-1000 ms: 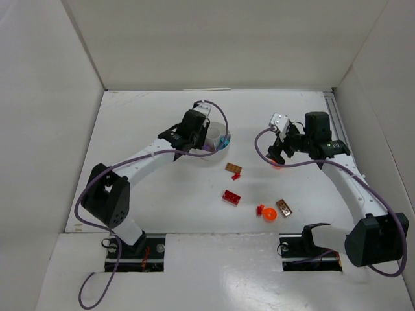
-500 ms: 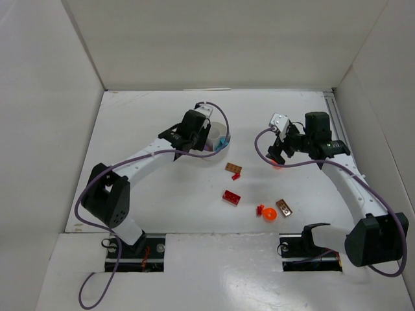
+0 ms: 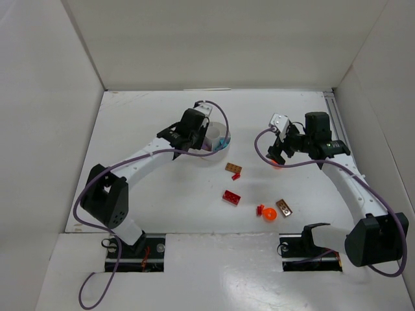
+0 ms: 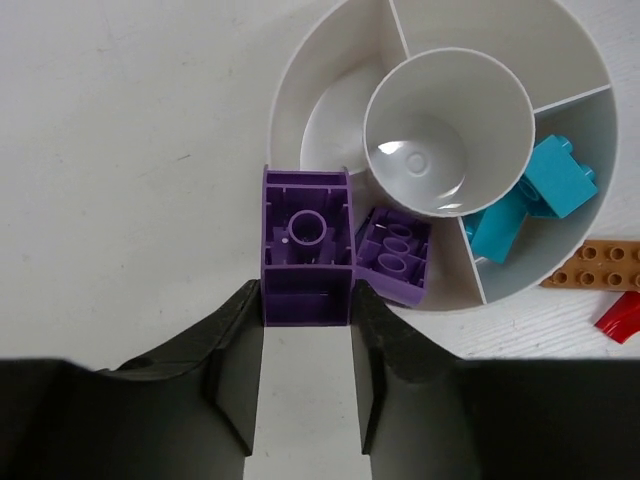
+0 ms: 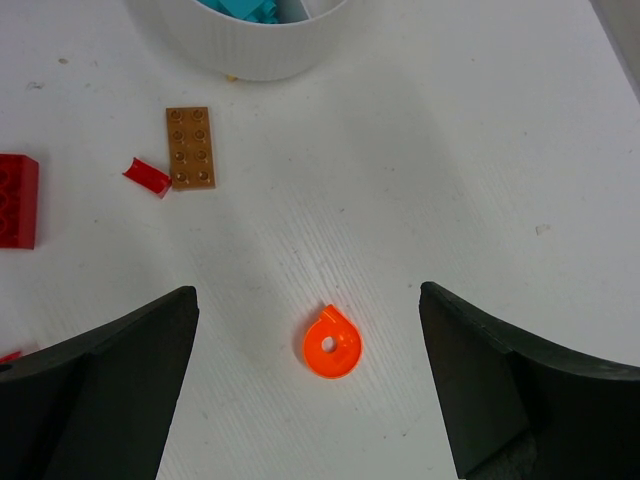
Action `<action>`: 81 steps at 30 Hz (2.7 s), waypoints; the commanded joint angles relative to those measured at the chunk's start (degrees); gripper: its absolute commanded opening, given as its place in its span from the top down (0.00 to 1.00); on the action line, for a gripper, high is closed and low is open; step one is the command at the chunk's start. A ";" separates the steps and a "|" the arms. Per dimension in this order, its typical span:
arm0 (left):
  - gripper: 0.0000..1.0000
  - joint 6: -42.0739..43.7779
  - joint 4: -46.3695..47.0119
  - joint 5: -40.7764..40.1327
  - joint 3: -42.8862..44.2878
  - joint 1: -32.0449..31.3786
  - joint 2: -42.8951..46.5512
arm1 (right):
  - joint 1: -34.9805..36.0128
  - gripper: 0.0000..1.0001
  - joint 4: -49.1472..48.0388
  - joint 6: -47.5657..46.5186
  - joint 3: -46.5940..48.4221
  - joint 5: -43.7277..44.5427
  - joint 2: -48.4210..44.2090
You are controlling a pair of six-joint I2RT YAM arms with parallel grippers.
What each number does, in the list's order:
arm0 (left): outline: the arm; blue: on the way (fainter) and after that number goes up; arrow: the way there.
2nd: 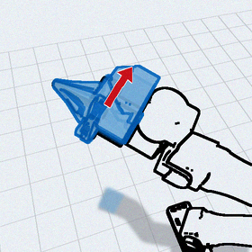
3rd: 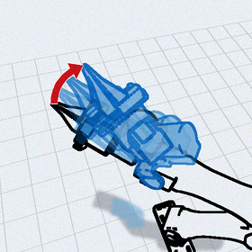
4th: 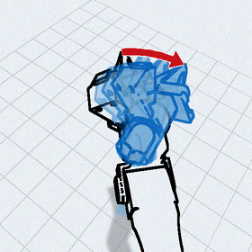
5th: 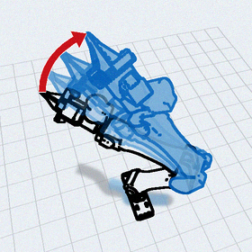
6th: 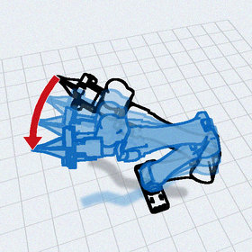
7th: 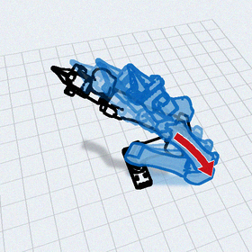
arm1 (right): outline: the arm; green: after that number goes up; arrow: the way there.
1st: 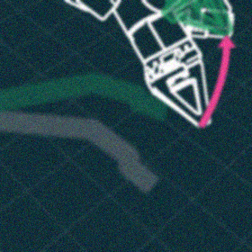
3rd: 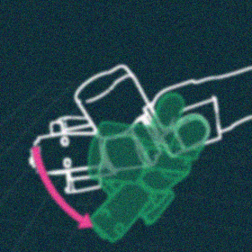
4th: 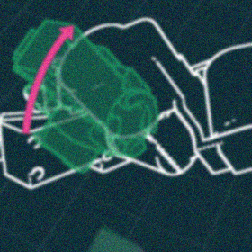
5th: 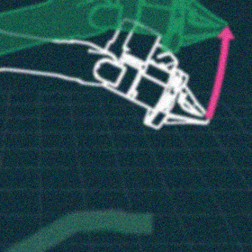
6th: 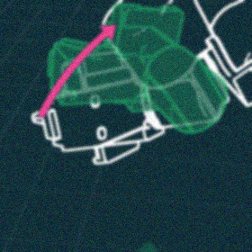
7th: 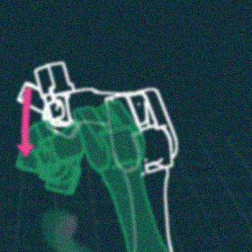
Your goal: Sort the legos into containers by color
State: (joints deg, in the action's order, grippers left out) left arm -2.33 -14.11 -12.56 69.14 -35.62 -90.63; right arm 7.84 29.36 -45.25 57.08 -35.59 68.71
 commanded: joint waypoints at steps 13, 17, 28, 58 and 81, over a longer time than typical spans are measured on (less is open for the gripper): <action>1.00 -4.85 -8.11 15.21 14.00 6.70 -3.41 | -0.45 0.04 0.96 -0.71 2.07 -1.14 0.02; 1.00 -9.00 -9.97 10.81 11.98 6.17 -3.94 | -0.45 0.04 0.96 -0.71 2.07 -1.14 0.55; 1.00 -15.51 -17.35 10.97 11.36 6.17 -3.06 | -0.45 0.04 1.48 -0.71 2.07 -1.76 1.08; 1.00 -11.56 -19.02 19.95 19.71 3.10 -4.29 | -0.45 0.04 1.48 -0.71 2.07 -0.09 2.13; 1.00 -6.28 -24.56 16.43 27.26 -2.35 -12.37 | -0.45 0.04 2.01 -1.24 2.60 0.44 4.51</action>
State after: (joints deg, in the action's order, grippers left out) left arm -9.23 -36.12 6.39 92.18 -38.15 -102.19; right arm 7.84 31.35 -45.67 57.28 -34.46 73.56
